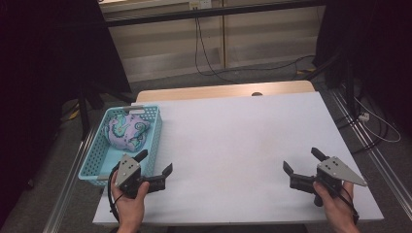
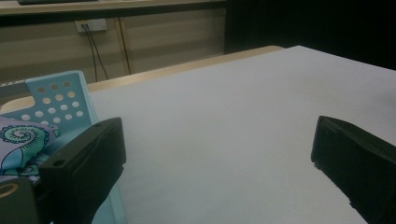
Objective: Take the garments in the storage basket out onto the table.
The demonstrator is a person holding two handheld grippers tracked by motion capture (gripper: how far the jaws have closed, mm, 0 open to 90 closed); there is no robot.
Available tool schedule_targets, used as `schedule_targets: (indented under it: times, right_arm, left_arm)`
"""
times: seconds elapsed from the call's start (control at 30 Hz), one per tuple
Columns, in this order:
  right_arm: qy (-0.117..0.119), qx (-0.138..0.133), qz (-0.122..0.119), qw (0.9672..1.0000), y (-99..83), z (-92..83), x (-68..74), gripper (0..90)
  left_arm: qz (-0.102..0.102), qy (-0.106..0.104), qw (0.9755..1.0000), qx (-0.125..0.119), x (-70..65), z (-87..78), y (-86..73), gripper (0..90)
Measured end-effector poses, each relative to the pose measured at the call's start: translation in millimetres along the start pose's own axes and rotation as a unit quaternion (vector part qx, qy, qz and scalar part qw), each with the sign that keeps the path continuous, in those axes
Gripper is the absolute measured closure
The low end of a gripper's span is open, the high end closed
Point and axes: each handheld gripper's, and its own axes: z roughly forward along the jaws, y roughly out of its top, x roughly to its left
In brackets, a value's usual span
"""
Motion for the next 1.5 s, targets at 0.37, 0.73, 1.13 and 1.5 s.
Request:
schedule_targets:
  times: [0.37, 0.73, 1.13, 1.5]
  right_arm:
    - [0.010, 0.005, 0.008, 0.9999, -1.2, 4.1, -2.5, 0.0]
    - [0.015, 0.003, 0.013, 0.9998, 0.0, 2.1, -1.5, 0.0]
    - [0.023, 0.013, 0.016, 0.9995, -2.3, 4.0, -4.2, 0.0]
    - [0.033, 0.020, 0.011, 0.9992, -3.3, 7.6, -1.2, 0.0]
  left_arm:
    - [-0.002, 0.003, 0.9998, 0.019, 4.6, -4.8, 9.4, 4.0]
    - [-0.007, 0.006, 0.9993, 0.037, 27.4, -5.1, 30.8, 4.4]
    - [-0.019, 0.057, 0.9944, 0.087, 67.8, 4.5, 54.7, 6.2]
    - [-0.036, 0.075, 0.9890, 0.123, 110.0, 26.9, 61.6, 6.5]
